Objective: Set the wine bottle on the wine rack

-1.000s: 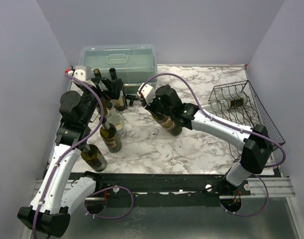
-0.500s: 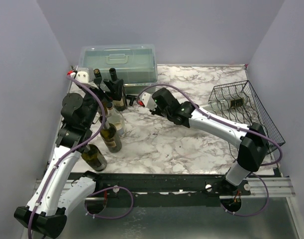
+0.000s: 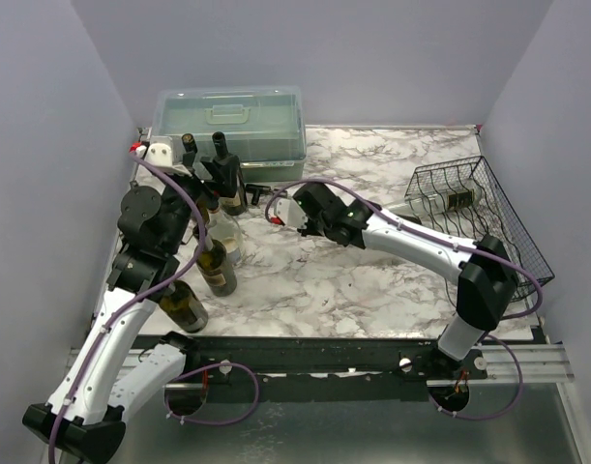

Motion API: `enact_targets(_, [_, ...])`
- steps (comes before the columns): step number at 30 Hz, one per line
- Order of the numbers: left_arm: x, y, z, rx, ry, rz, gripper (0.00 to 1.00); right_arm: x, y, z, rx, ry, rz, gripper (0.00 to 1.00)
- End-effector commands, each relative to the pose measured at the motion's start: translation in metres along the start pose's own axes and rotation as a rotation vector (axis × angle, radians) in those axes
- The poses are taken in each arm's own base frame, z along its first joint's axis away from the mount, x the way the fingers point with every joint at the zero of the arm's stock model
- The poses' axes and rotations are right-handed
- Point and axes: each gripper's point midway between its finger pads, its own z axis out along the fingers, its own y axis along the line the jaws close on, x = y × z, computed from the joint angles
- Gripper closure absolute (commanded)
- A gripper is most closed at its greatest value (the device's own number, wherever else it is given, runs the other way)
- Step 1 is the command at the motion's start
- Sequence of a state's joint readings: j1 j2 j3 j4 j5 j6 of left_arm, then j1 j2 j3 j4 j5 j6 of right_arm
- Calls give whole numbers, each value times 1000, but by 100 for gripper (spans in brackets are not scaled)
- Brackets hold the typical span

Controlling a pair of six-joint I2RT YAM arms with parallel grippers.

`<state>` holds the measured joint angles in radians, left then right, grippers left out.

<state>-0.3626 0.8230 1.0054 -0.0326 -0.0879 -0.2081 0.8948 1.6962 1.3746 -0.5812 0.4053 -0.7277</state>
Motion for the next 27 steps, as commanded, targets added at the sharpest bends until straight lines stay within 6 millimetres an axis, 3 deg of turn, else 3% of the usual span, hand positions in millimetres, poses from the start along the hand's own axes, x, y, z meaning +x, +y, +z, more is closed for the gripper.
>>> enact_targets(1, [2, 3, -2, -23, -7, 10, 2, 21, 11, 3, -72, 63, -170, 99])
enact_targets(7, [3, -5, -3, -6, -3, 16, 2, 38, 7, 15, -95, 102, -134, 99])
enact_targets(15, [7, -24, -7, 45, 4, 10, 2, 61, 17, 23, -157, 168, -180, 99])
enact_targets(23, [8, -49, -15, 127, 9, -38, 2, 68, 30, 35, -231, 179, -166, 100])
enact_targets(27, [8, -52, -16, 134, 7, -39, 2, 71, 31, 38, -232, 202, -187, 99])
